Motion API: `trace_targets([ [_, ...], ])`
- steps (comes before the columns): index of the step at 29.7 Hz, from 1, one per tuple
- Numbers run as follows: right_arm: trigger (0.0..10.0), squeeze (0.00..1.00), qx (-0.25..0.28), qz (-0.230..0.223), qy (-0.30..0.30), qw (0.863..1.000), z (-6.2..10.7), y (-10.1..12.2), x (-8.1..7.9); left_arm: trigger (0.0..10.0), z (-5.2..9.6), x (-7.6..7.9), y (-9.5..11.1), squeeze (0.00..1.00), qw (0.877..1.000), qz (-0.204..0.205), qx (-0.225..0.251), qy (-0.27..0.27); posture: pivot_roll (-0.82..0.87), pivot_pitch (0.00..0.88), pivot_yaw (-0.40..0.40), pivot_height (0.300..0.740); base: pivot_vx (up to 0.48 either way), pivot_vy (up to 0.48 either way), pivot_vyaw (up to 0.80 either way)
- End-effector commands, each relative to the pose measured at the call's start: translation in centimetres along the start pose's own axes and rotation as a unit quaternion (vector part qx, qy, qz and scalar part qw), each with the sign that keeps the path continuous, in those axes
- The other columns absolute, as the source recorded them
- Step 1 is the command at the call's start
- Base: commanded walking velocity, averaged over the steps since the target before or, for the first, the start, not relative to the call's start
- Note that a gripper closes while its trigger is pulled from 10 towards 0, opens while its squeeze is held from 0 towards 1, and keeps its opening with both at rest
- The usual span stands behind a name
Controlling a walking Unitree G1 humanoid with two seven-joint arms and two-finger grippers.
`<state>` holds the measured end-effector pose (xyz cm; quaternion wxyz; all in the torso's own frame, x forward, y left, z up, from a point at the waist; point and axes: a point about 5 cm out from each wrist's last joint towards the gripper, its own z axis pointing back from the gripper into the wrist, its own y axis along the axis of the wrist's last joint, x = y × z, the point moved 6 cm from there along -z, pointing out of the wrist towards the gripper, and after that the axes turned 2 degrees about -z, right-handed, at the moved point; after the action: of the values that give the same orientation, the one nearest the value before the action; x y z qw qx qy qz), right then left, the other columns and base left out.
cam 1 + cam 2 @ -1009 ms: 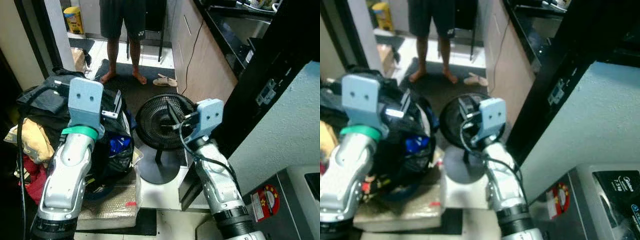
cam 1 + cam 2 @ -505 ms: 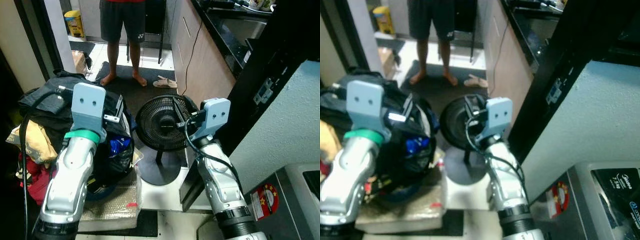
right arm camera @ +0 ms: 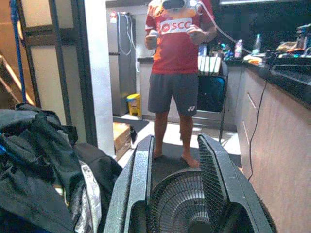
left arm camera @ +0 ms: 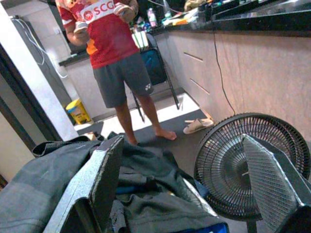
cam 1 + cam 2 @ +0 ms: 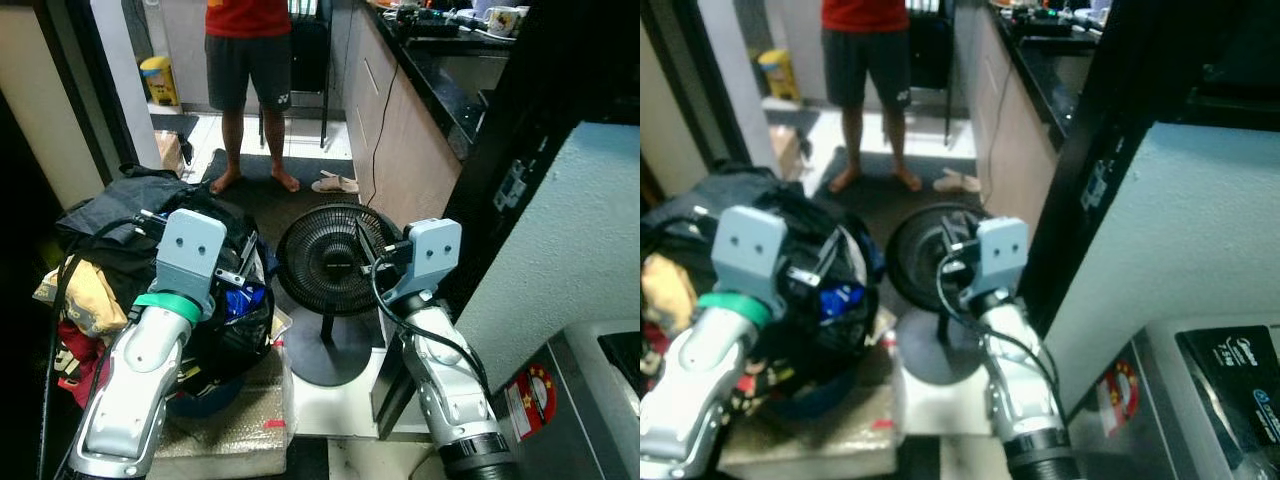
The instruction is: Clothes washing
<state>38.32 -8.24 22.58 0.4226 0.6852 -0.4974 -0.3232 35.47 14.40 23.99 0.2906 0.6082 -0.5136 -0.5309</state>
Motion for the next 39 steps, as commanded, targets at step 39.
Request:
trace_targets([
  [39, 10.0, 0.0, 0.001, 0.004, -0.001, 1.0, 0.14, 0.06, -0.13, 10.0, 0.05, 0.56, -0.47, 0.0, 1.0, 0.009, 0.003, 0.005, 0.1, 0.018, 0.018, 0.74, -0.117, 0.0, 0.0],
])
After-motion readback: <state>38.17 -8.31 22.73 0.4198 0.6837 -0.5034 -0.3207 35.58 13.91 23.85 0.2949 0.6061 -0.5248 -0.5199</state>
